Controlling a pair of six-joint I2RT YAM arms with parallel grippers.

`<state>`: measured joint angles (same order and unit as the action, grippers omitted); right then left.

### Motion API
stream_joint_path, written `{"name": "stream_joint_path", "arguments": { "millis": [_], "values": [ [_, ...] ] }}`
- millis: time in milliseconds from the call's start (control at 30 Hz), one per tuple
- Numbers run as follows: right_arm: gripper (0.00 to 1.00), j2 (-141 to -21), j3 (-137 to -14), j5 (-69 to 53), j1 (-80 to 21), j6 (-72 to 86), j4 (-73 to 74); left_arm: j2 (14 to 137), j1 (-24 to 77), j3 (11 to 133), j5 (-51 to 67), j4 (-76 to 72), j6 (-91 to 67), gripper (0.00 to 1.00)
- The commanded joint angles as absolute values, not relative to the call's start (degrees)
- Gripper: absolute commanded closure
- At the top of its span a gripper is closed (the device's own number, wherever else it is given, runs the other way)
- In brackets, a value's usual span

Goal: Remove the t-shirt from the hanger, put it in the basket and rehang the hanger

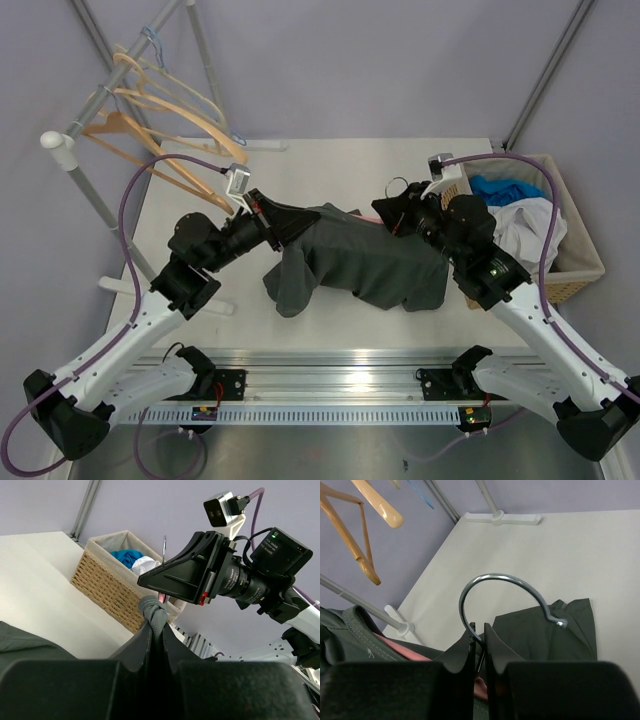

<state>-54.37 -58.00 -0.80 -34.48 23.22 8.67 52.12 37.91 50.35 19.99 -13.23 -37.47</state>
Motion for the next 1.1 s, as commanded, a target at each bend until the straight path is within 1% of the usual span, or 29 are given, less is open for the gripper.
{"name": "stream_joint_path", "arguments": {
  "millis": [0, 33, 67, 167, 200, 233, 300, 333, 400, 467, 533, 767, 967, 1067],
  "values": [
    [0.90, -52.56, -57.92, 1.50, -34.28, 23.29, 5.54, 50.10, 38.06, 50.71, 17.75, -19.34, -36.91, 1.00],
    [0.97, -52.47, -58.01, 1.32, -34.28, 23.29, 5.62, 50.27, 38.06, 50.71, 17.84, -19.60, -37.00, 1.00],
    [1.00, -52.47, -58.09, 1.14, -34.28, 23.20, 5.71, 50.62, 38.06, 50.80, 18.19, -19.77, -37.09, 1.00],
    [1.00, -52.56, -58.71, 1.41, -34.28, 22.68, 5.97, 51.06, 38.06, 50.54, 20.73, -20.83, -38.14, 0.99],
    [1.00, -52.65, -59.15, 2.02, -34.28, 22.41, 6.32, 51.33, 38.06, 50.45, 21.44, -20.92, -38.75, 0.93],
    [1.00, -53.08, -60.46, 2.46, -34.28, 22.06, 7.55, 51.42, 38.06, 50.45, 22.14, -20.83, -38.93, 0.71],
    [1.00, -53.44, -62.13, 4.48, -34.28, 20.48, 9.22, 50.89, 38.14, 50.27, 23.73, -19.78, -39.20, 0.52],
    [1.00, -54.13, -64.14, 4.92, -34.28, 19.70, 10.97, 50.63, 38.06, 50.36, 23.82, -18.12, -38.94, 0.38],
    [1.00, -55.45, -67.13, 6.15, -34.28, 17.32, 13.26, 49.49, 38.06, 50.36, 23.64, -16.09, -37.36, 0.31],
    [1.00, -57.47, -71.97, 7.38, -34.28, 15.92, 17.39, 48.61, 38.06, 50.19, 22.86, -12.49, -36.30, 0.27],
    [1.00, -58.01, -74.52, 7.30, -34.19, 15.21, 18.71, 47.56, 38.06, 49.40, 22.85, -9.86, -34.98, 0.27],
    [1.00, -57.65, -76.81, 7.91, -34.19, 15.47, 18.98, 42.73, 38.06, 43.60, 21.71, -7.29, -34.72, 0.29],
    [1.00, -59.06, -77.87, 6.07, -34.19, 17.14, 19.34, 39.64, 38.06, 41.05, 20.13, -7.03, -34.98, 0.29],
    [1.00, -59.24, -77.43, 5.36, -34.19, 17.84, 18.72, 40.25, 38.14, 40.70, 19.60, -6.50, -34.72, 0.27]
  ]
}}
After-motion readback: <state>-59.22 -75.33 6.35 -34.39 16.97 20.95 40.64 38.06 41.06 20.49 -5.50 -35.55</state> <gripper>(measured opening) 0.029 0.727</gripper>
